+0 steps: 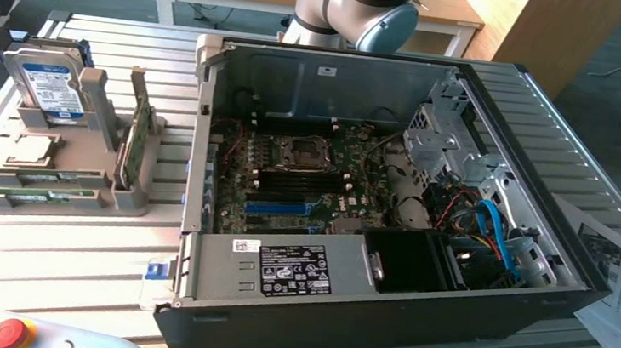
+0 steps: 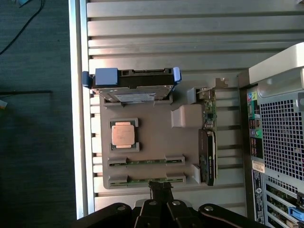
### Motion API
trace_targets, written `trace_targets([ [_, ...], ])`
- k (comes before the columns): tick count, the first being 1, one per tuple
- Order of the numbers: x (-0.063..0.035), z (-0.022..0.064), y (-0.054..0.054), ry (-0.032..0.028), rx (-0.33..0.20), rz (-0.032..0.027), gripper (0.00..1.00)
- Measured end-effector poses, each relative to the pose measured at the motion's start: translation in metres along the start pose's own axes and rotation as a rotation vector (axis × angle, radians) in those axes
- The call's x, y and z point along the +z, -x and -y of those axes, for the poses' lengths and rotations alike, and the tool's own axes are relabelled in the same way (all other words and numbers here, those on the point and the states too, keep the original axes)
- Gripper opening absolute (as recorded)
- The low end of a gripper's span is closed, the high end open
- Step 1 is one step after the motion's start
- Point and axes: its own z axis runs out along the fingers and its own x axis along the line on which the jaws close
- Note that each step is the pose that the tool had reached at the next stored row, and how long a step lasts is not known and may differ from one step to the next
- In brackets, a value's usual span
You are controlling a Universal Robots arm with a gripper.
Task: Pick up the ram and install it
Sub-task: 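Pick up the ram and move it above insertion slot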
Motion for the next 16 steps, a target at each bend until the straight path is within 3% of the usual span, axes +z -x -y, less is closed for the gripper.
trace_targets([
  [9,0.0000,0.0000,0.0000,0.0001,-0.007,-0.0003,0.11],
  [16,0.0000,0.0000,0.0000,0.0023,-0.097,-0.0044,0.11],
])
